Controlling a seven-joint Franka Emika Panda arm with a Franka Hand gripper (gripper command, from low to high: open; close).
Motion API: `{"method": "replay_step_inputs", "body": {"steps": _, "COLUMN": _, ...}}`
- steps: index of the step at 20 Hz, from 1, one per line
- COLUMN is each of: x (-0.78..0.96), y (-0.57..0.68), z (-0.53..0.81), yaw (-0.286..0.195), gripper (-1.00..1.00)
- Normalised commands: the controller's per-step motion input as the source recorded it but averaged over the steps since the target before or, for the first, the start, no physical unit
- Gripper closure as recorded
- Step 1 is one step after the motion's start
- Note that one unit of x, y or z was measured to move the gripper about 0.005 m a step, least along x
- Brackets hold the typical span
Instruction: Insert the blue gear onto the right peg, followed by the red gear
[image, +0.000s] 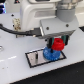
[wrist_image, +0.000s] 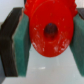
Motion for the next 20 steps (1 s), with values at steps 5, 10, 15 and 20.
{"method": "replay_step_inputs", "body": {"steps": 5, "x": 0.10, "y": -0.05, "z": -0.07, "yaw": 0.000, "gripper": 1.00}}
{"method": "replay_step_inputs", "body": {"steps": 10, "x": 0.08, "y": 0.01, "z": -0.04, "yaw": 0.000, "gripper": 1.00}}
{"method": "replay_step_inputs", "body": {"steps": 15, "x": 0.01, "y": -0.02, "z": 0.16, "yaw": 0.000, "gripper": 1.00}}
{"method": "replay_step_inputs", "body": {"steps": 20, "x": 0.01, "y": 0.00, "z": 0.19, "yaw": 0.000, "gripper": 1.00}}
